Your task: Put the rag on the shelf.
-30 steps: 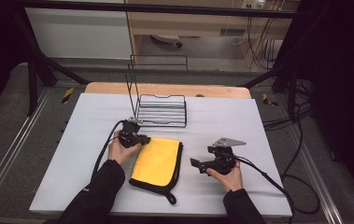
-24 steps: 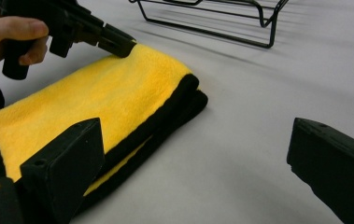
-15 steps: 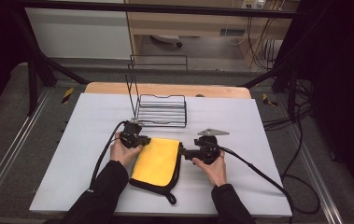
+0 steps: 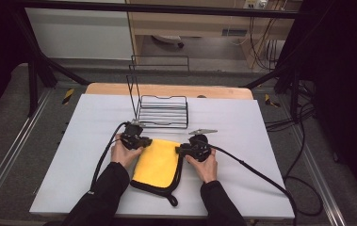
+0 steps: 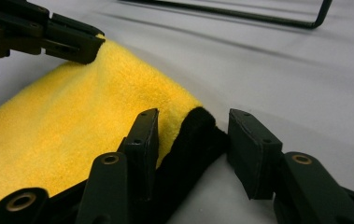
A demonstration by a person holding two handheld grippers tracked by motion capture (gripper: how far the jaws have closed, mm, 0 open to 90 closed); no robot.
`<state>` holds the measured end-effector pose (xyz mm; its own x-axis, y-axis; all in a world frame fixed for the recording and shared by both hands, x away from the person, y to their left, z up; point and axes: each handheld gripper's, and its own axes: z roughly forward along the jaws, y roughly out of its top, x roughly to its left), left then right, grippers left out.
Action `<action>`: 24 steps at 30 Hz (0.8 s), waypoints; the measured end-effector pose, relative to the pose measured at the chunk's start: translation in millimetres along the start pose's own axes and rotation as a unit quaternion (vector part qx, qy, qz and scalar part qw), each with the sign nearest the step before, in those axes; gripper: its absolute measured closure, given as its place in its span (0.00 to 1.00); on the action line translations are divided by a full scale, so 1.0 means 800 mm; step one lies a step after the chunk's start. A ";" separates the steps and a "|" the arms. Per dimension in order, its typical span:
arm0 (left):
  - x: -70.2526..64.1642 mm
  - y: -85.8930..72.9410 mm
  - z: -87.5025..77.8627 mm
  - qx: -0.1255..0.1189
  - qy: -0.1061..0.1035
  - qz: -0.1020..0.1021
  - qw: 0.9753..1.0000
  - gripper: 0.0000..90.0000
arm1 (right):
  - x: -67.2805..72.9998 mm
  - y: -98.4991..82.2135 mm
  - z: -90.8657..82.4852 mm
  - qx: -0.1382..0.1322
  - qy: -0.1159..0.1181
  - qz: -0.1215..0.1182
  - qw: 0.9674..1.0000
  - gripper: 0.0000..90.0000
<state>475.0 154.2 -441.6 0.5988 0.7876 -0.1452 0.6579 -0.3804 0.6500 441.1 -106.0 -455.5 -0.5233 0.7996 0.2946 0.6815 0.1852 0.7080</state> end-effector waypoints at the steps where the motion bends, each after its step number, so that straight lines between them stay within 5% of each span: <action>1: 0.000 0.000 0.000 0.000 -0.001 0.001 1.000 0.87 | 0.000 0.001 0.000 0.003 0.001 0.006 1.000 0.63; 12: 0.006 -0.001 -0.001 -0.002 -0.015 -0.003 1.000 0.88 | -0.003 0.004 0.002 0.018 0.020 0.060 0.998 0.84; 18: 0.013 0.000 -0.007 -0.008 -0.035 -0.023 0.999 0.93 | -0.003 0.007 -0.003 0.014 0.029 0.057 0.998 0.87; 24: 0.014 0.000 -0.031 -0.028 -0.039 -0.004 0.999 0.93 | 0.002 0.013 -0.017 -0.008 0.049 0.051 0.997 0.88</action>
<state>470.5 175.2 -424.8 0.6296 0.7489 -0.2068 0.6372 -0.3455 0.6890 440.2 -110.5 -439.0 -0.4999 0.7539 0.4263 0.7260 0.0964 0.6809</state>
